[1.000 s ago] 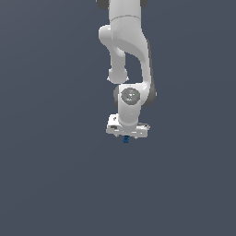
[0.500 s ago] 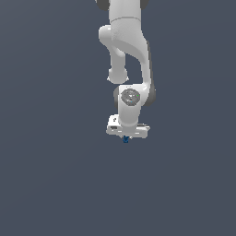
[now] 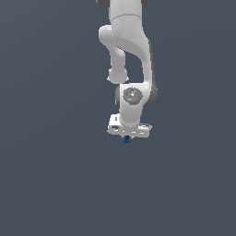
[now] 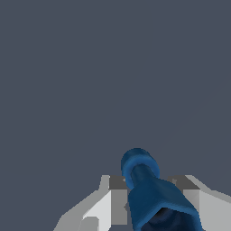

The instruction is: Pick up the object and move it to a goal position.

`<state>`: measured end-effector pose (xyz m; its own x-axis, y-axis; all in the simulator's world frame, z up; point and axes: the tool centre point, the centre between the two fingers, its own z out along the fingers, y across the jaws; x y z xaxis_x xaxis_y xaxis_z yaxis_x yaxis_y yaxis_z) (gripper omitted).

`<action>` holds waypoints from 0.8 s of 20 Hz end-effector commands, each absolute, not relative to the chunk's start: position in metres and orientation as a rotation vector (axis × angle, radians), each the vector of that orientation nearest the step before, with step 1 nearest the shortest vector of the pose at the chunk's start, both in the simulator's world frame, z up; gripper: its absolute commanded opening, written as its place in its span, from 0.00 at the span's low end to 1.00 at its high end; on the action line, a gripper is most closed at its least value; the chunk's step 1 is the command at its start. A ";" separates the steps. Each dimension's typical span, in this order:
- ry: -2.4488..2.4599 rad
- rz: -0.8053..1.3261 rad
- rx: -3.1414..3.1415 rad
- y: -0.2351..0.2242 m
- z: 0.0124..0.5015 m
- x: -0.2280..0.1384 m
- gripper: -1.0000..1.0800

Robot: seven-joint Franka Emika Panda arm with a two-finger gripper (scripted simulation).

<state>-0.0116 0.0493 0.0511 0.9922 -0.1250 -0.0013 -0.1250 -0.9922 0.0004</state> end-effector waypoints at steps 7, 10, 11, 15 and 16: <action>-0.196 0.000 3.135 0.079 0.094 0.005 0.00; -0.196 0.000 3.135 0.093 0.113 0.013 0.00; -0.196 0.000 3.135 0.097 0.119 0.016 0.00; -0.196 0.000 3.135 0.108 0.135 0.023 0.00; -0.196 0.000 3.135 0.110 0.138 0.024 0.00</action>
<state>0.0221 0.1068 0.1327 0.9924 -0.1233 0.0010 -0.1233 -0.9924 -0.0005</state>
